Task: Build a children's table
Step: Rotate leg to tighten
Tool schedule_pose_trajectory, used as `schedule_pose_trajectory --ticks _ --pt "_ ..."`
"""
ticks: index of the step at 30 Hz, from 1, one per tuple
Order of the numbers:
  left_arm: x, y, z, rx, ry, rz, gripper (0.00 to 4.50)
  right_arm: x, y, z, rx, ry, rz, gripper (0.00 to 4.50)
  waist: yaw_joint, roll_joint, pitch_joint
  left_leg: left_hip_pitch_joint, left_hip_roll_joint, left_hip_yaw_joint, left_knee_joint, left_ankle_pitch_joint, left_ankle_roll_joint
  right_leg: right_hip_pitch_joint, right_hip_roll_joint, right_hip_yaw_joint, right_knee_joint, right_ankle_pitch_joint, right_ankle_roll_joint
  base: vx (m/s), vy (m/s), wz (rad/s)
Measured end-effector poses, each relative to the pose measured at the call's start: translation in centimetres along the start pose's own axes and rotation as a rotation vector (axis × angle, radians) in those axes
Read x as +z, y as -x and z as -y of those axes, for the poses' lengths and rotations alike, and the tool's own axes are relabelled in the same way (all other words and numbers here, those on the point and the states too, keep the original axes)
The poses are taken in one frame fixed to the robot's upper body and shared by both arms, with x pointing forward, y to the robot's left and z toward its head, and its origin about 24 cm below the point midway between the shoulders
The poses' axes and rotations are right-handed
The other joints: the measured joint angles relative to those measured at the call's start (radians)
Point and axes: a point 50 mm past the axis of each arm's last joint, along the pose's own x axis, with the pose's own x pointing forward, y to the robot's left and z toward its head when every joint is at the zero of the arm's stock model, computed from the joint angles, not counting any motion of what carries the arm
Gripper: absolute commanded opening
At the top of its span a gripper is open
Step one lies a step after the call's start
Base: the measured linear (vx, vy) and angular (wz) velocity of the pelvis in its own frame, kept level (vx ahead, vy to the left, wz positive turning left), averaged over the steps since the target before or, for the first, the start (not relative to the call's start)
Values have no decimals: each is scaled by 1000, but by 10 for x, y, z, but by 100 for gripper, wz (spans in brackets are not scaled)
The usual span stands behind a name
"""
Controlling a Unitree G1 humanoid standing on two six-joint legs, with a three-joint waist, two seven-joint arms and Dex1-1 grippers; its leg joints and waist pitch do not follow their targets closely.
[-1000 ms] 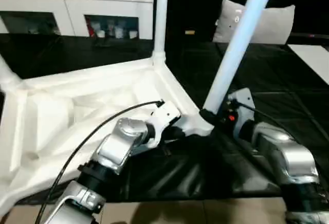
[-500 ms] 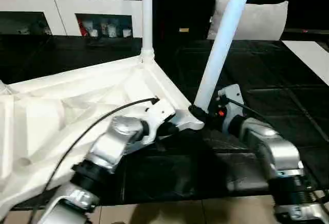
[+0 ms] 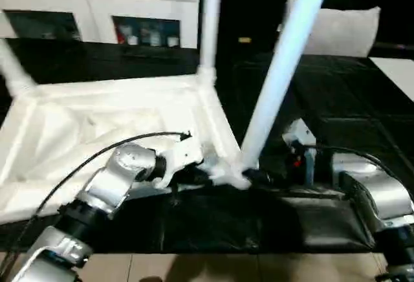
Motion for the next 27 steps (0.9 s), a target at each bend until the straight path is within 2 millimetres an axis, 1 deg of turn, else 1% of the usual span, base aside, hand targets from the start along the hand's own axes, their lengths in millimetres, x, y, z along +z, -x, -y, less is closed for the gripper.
schedule_pose_trajectory --ticks 2,4,5,6,10,11,14,15,16,17,18,21,25,26,27 --pt "-1 2 1 -25 -9 -3 0 1 0 -3 39 7 2 362 4 0 0 1 0 0 0 0 0 1 0 0 0 0 0 0 0 0" --pt "-1 2 2 -47 -16 -3 0 1 -1 -6 68 5 4 354 5 0 0 1 0 0 1 0 0 2 0 0 1 0 0 0 0 0" --pt "-1 2 3 -55 -17 -3 0 0 0 -7 77 2 3 342 5 -1 0 2 0 0 1 0 0 2 0 0 1 0 0 0 0 0" --pt "-1 2 3 -61 -17 -1 0 -1 1 -7 83 -1 1 319 5 -1 -1 2 0 0 1 0 0 3 0 0 1 0 0 0 0 0" --pt "-1 2 5 -80 -20 3 0 -1 4 -7 94 -3 -10 304 8 -1 -1 2 0 0 1 0 0 3 -1 0 1 0 0 0 0 0" --pt "-1 1 5 -84 -21 3 0 -2 4 -7 98 -4 -11 281 8 -1 -1 2 0 0 1 0 0 3 -1 0 1 0 0 0 0 0" --pt "-1 2 5 -88 -25 3 0 -3 4 -4 102 -5 -7 268 8 -2 -1 2 0 0 1 0 0 3 -1 0 1 0 0 0 0 0" --pt "-1 2 5 -87 -26 3 0 -3 4 -3 107 -6 -7 249 8 -2 -1 2 0 0 2 0 0 3 -1 0 1 0 0 0 0 0" --pt "-1 2 5 -87 -26 3 0 -3 3 -2 111 -6 -7 249 8 -2 -1 2 0 0 2 0 0 3 -1 0 1 0 0 0 0 0" --pt "-1 1 5 -87 -25 4 0 -7 2 0 116 -18 -14 232 8 -3 -1 2 0 0 2 0 0 3 -1 0 1 0 0 0 0 0" --pt "-1 1 5 -87 -25 4 0 -11 1 3 117 -32 -15 228 8 -3 -1 2 0 0 2 0 0 3 -1 0 1 0 0 0 0 0" --pt "-2 2 5 -81 -15 6 0 -12 -4 8 131 -30 3 204 1 -5 -3 3 0 0 3 0 0 4 -1 0 3 0 0 0 0 0" --pt "-5 3 2 -52 26 4 0 -16 -14 13 119 -52 32 197 -8 -6 -4 5 0 0 3 0 0 9 -1 -1 3 -1 1 0 0 0" --pt "-7 3 1 -33 46 5 0 -16 -20 14 109 -56 45 196 -12 -6 -4 7 0 0 3 0 0 11 -1 -1 3 -2 3 0 0 0" --pt "-11 4 -2 20 91 2 0 -14 -29 19 57 -62 58 196 -26 -6 -4 11 1 0 4 0 -1 12 -1 -1 3 -2 3 0 0 0"
